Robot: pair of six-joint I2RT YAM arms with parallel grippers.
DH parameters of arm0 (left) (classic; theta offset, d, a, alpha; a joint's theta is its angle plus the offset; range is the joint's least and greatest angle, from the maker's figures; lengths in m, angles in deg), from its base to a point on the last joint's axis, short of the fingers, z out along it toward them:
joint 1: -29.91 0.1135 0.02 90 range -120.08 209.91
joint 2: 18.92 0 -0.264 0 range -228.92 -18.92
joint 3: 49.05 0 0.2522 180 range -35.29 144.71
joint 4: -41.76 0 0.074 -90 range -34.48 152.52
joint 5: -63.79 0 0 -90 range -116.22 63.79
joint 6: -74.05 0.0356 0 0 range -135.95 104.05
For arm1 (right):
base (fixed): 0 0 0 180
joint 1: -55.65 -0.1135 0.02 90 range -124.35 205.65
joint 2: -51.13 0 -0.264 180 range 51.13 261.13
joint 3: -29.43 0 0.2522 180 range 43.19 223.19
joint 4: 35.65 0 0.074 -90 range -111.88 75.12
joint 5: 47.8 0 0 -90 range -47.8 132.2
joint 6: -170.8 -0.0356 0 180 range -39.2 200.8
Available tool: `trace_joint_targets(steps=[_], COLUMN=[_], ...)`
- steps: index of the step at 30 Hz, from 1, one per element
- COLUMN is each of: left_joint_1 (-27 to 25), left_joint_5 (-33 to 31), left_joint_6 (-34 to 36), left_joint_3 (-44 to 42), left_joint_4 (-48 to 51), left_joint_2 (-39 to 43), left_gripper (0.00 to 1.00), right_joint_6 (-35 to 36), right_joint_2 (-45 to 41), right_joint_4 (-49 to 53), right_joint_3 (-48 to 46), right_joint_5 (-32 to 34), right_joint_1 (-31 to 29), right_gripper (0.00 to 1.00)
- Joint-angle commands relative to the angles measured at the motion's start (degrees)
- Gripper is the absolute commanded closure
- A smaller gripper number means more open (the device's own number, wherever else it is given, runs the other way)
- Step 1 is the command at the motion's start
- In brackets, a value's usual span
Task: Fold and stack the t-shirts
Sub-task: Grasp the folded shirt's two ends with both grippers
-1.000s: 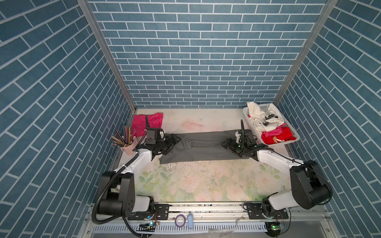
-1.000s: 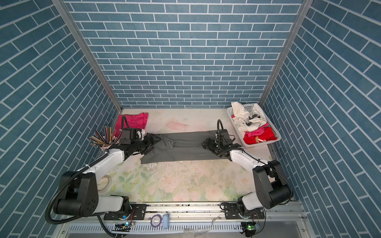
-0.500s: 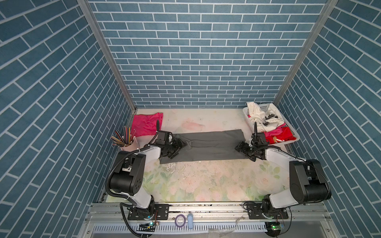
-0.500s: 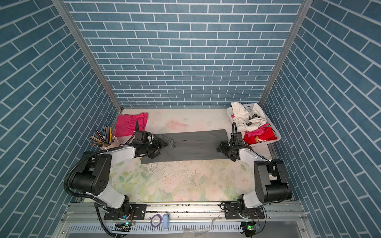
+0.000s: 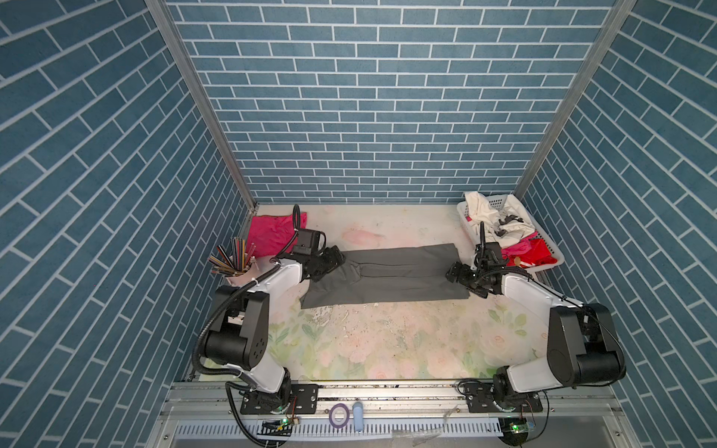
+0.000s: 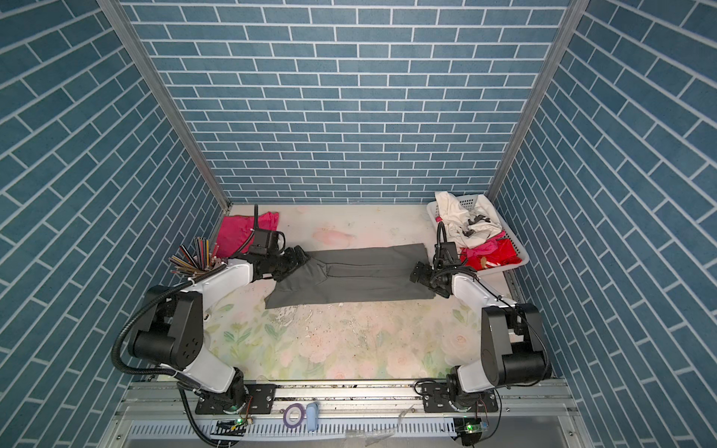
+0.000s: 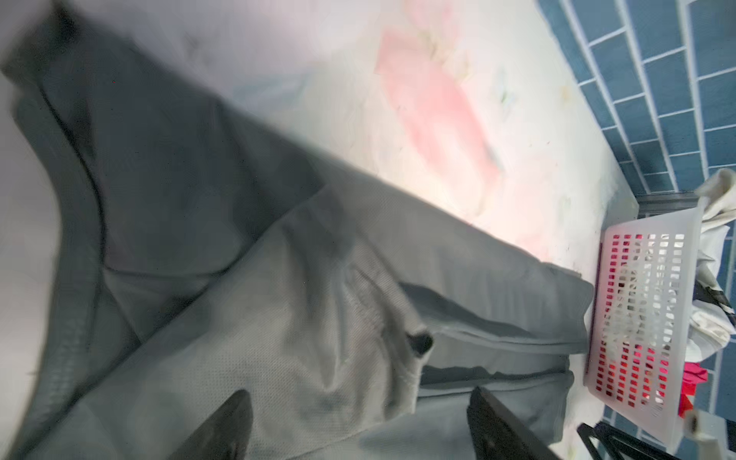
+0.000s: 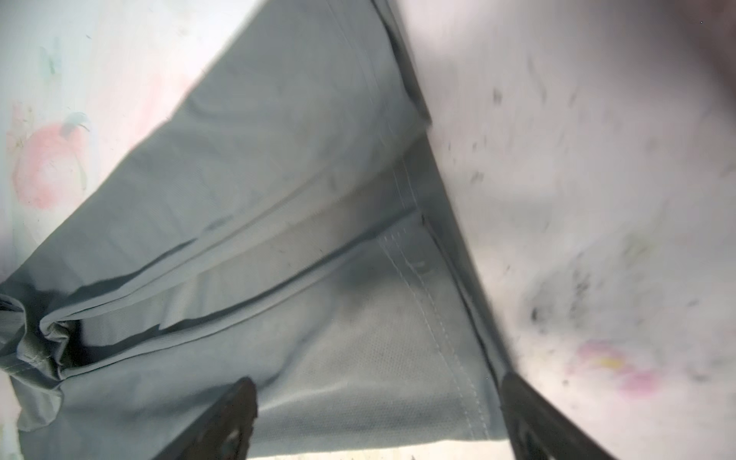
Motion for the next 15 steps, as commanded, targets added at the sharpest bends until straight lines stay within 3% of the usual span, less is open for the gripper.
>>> trace_joint_targets(steps=[1, 5, 9, 15], left_joint_1=[-1.78, -1.16, 2.38, 5.04], left_joint_5=[-15.75, -20.96, -10.69, -4.97], left_joint_6=[7.3, 8.17, 8.3, 7.91], left_joint_3=[3.62, 2.63, -0.21, -7.34], left_joint_4=[9.62, 12.27, 12.14, 5.71], left_joint_2=[3.47, 4.3, 4.14, 6.27], left_gripper=[0.14, 0.14, 0.14, 0.14], right_joint_6=[3.71, 3.73, 4.04, 4.23], right_joint_2=[-0.07, 2.83, 4.78, 7.95], right_joint_4=[4.12, 3.43, 1.81, -0.59], right_joint_3=[2.8, 4.17, 3.98, 2.93], right_joint_5=[4.91, 6.95, 6.77, 5.74], right_joint_1=[0.18, 0.35, 0.54, 0.58], right_gripper=[0.03, 0.03, 0.03, 0.03])
